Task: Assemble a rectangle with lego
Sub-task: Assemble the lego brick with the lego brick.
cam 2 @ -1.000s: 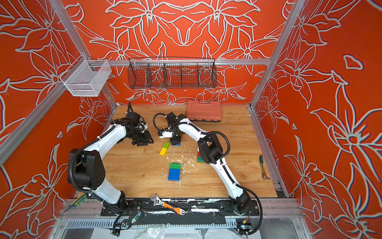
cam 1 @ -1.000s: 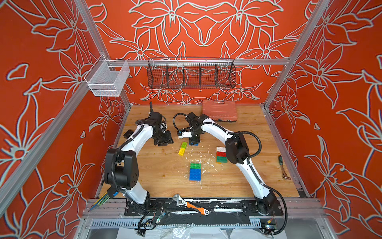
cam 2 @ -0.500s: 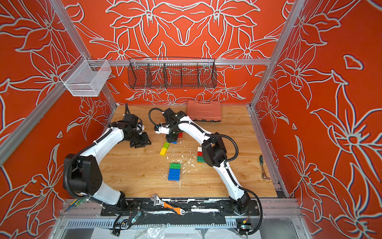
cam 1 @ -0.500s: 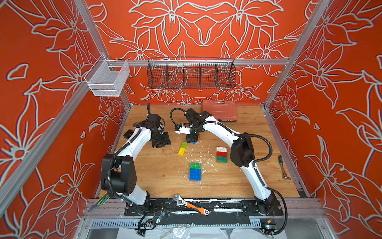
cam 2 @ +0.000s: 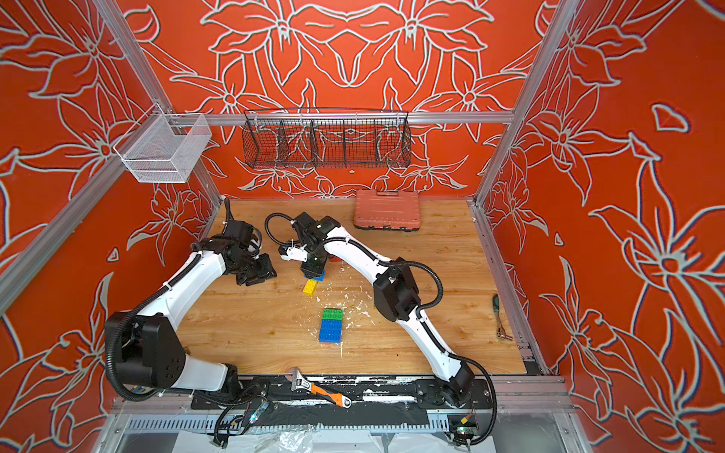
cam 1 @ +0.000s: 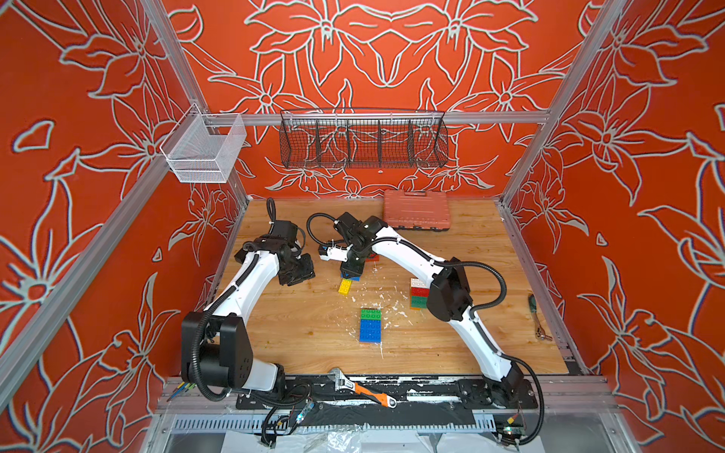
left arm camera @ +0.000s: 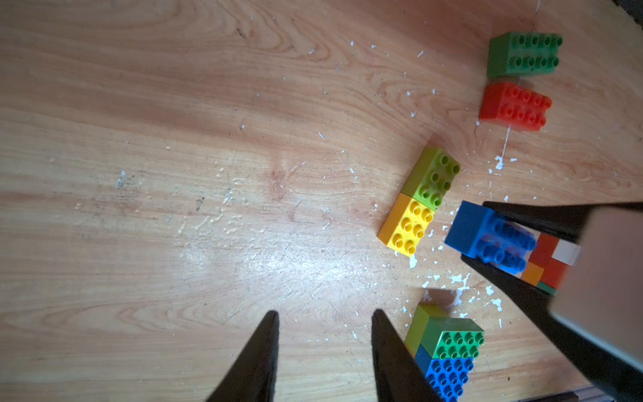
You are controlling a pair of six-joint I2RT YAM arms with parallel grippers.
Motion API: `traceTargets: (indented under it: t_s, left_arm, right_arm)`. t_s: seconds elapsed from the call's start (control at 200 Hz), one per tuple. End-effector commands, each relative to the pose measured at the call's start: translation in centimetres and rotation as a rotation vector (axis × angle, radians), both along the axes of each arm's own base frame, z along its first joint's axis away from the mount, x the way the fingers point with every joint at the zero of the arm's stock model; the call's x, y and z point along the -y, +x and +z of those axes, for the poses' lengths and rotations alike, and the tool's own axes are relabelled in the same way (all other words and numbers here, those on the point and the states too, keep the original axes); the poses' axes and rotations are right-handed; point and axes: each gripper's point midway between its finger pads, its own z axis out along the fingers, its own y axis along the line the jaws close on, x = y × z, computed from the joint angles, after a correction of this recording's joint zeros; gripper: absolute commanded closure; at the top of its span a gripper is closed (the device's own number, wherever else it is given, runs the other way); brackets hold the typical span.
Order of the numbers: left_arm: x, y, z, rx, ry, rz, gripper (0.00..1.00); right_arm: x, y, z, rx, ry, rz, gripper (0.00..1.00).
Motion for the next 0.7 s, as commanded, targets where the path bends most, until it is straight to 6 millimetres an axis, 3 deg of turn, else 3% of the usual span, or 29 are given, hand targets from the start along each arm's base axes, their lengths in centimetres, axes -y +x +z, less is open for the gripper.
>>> traceTargets:
  t_s: [0.0,0.696]
  left_arm:
    - [-0.4,-0.8,-0.3,-0.015,0.007,0.018,0.58]
    - [0.0,-1.2,-0.9,-0.023,-0.013,0.017,0.57]
  right_arm:
    - [0.7,-0.3,-1.4,-0.026,-0.056,-0.021,0.86]
    - [0.0,-0.2,-2.6,-0.045,-0.047,-0.020,0.86]
